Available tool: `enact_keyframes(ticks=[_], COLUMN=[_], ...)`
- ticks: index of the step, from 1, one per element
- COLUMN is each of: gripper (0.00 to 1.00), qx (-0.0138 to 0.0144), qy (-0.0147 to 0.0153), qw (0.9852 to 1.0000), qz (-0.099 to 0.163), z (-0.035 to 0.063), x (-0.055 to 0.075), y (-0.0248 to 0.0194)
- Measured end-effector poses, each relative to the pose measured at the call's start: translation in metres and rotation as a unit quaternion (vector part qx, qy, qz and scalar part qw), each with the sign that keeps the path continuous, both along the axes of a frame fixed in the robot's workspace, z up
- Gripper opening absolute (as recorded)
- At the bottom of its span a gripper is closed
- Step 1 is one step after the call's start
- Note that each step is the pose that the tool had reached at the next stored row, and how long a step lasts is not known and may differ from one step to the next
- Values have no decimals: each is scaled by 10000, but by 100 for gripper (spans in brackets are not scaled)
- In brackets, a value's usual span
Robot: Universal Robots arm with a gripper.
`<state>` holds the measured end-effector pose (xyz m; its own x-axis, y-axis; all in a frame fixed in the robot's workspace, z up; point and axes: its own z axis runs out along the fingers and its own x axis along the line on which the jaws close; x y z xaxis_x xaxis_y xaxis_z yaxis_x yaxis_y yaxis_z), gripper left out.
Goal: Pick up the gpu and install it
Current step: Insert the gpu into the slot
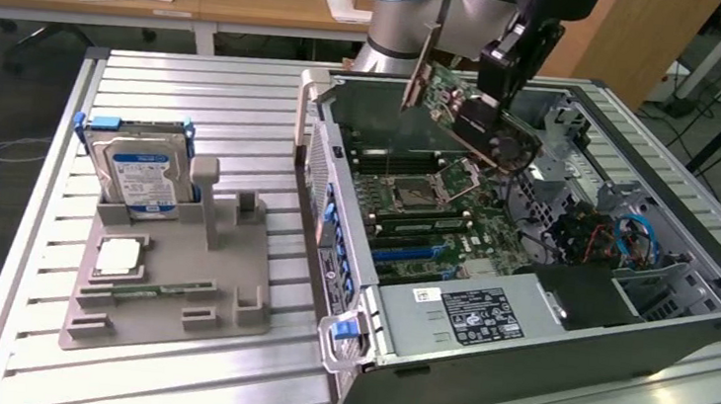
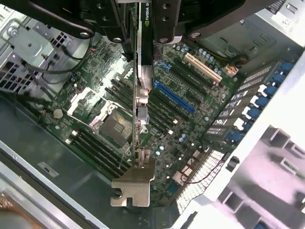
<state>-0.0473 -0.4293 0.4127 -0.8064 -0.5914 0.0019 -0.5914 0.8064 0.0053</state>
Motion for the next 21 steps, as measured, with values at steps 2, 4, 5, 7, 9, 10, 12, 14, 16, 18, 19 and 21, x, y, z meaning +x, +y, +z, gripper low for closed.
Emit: enact_keyframes(ticks=[2, 4, 5, 7, 9, 10, 12, 14, 16, 18, 19, 21], gripper=[26, 26, 26, 26, 26, 26, 26, 26, 26, 26, 26, 26], qx=[0, 0, 0, 0, 0, 0, 0, 0, 0, 0, 0, 0], qy=[0, 0, 0, 0, 0, 0, 0, 0, 0, 0, 0, 0], qw=[9999, 9995, 9992, 9984, 9974, 9968, 9955, 9940, 9922, 9902, 9891, 9869], qz=[161, 331, 409, 563, 715, 794, 946, 1093, 1244, 1397, 1470, 1616], z=[-2, -3, -4, -5, -7, -7, -9, -10, -11, -13, -13, -15], x=[0, 0, 0, 0, 0, 0, 0, 0, 0, 0, 0, 0], y=[0, 0, 0, 0, 0, 0, 0, 0, 0, 0, 0, 0])
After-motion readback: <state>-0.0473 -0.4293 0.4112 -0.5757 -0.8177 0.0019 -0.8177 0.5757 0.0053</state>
